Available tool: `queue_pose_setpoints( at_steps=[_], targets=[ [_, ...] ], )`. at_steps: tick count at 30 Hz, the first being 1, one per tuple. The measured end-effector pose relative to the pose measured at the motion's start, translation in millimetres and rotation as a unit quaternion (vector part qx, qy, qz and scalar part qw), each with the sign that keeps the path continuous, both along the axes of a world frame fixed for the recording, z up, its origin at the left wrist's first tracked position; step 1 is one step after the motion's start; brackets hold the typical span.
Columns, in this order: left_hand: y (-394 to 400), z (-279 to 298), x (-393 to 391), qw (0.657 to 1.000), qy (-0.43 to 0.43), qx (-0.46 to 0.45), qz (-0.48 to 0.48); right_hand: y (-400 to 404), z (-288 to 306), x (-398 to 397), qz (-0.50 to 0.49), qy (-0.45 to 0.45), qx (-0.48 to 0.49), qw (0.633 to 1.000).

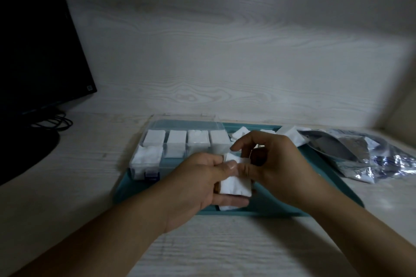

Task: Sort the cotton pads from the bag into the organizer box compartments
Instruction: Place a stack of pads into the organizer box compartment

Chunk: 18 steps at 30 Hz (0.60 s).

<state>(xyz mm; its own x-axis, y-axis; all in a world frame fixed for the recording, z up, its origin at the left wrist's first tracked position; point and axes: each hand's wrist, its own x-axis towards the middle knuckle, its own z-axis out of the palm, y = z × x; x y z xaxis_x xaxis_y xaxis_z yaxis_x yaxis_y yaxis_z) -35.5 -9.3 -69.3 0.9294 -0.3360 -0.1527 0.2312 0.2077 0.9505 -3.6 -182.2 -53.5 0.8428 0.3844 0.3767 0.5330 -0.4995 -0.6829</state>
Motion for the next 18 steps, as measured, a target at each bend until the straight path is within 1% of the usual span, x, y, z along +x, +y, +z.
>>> queue_pose_setpoints(
  at_steps=[2,6,9,10,12,15,18],
  targets=[
    [0,0,-2,1.000,-0.005,0.007,-0.018,-1,0,1,0.007,-0.011,0.012,1.000],
    [-1,3,-5,0.999,-0.013,0.018,-0.040,1,0,0,0.010,-0.007,0.087,0.996],
    [-1,3,-6,0.999,0.000,0.005,-0.039,3,0,0,-0.022,-0.038,0.103,0.994],
    [-1,3,-5,0.999,-0.003,0.001,-0.034,3,2,0,-0.033,-0.034,0.104,0.993],
    [-1,3,-3,1.000,-0.020,0.008,-0.017,2,6,0,-0.034,0.013,0.102,0.994],
    [-1,1,0,0.996,-0.065,0.055,0.025,0,9,0,0.007,0.123,0.098,0.987],
    [-3,-2,2,0.986,-0.121,0.099,0.052,-1,5,3,0.014,0.170,0.118,0.978]
  ],
)
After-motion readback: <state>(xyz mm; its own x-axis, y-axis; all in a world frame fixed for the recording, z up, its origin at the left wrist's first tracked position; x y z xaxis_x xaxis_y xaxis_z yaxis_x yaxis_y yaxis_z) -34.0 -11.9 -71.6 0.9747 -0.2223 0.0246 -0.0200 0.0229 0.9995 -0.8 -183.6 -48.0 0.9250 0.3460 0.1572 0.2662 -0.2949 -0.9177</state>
